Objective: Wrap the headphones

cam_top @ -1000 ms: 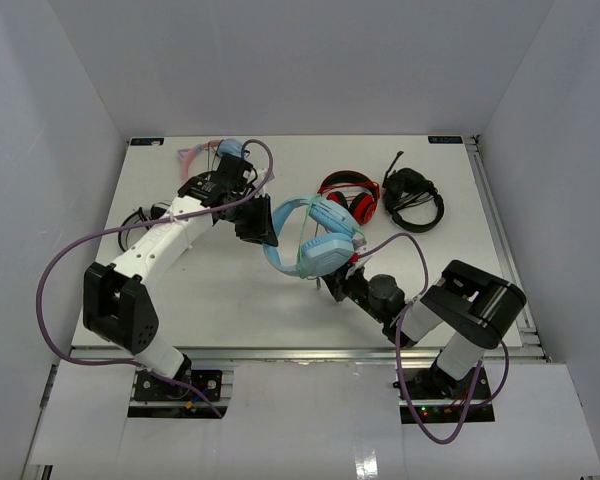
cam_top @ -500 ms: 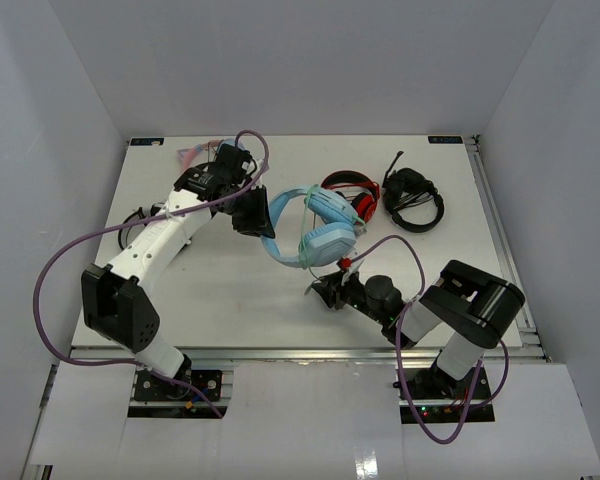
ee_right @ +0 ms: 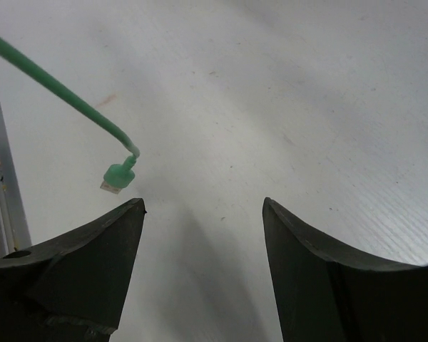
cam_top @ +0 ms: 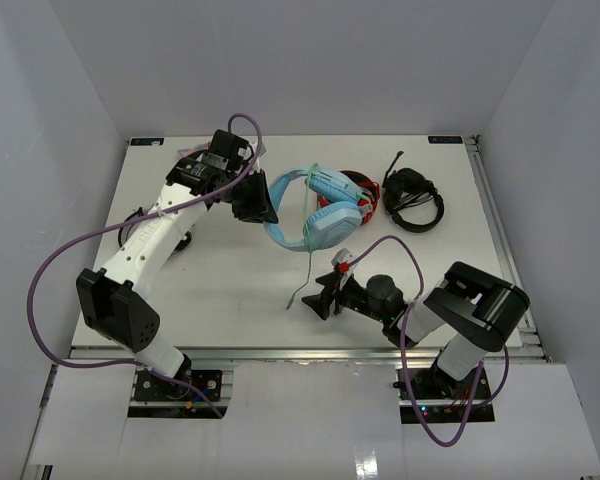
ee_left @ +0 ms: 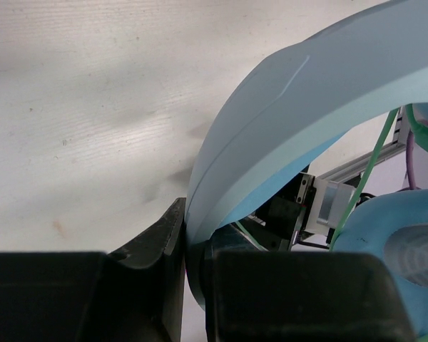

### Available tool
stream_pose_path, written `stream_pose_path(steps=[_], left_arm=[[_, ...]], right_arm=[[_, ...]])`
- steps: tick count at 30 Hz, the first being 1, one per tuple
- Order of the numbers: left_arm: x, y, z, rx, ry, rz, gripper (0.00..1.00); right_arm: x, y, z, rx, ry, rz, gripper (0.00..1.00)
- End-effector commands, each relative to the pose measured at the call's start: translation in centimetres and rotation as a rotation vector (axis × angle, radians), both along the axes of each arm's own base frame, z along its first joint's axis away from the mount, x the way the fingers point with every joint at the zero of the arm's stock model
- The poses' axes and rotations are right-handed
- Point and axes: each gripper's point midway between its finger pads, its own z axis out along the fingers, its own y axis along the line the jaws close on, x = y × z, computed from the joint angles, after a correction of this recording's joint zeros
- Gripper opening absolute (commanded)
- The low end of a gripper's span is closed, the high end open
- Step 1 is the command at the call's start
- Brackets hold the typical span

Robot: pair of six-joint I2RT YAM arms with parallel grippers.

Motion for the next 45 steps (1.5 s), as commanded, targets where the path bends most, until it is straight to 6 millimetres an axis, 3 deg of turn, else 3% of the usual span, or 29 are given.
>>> stream_pose_path(steps=[1, 10, 24, 39, 45], left_arm=[[0.1, -1.7, 4.2, -0.127, -0.048, -0.018, 0.00], [0.2, -2.2, 6.3, -0.168, -0.073, -0.022, 0.00], [-0.4, -2.7, 8.2, -0.228, -0.089, -0.030, 0.00], [-0.2, -3.1, 9.2, -0.265, -0.109, -0.027, 0.00], [-0.2, -3.1, 9.4, -0.267, -0.115, -0.026, 0.00]], right_arm=[[-1.3, 1.2, 15.4, 0.460, -0.413, 0.102, 0.73], [-4.3, 2.6, 17.0, 0.499, -0.439, 0.302, 0.70], [-2.8, 3.3, 17.7, 0.524, -0.431, 0.254, 0.69], [-1.7, 3.9, 16.8, 0.518, -0.388, 0.221, 0.57], [-1.7, 3.6, 16.9, 0.516, -0.397, 0.209, 0.42]])
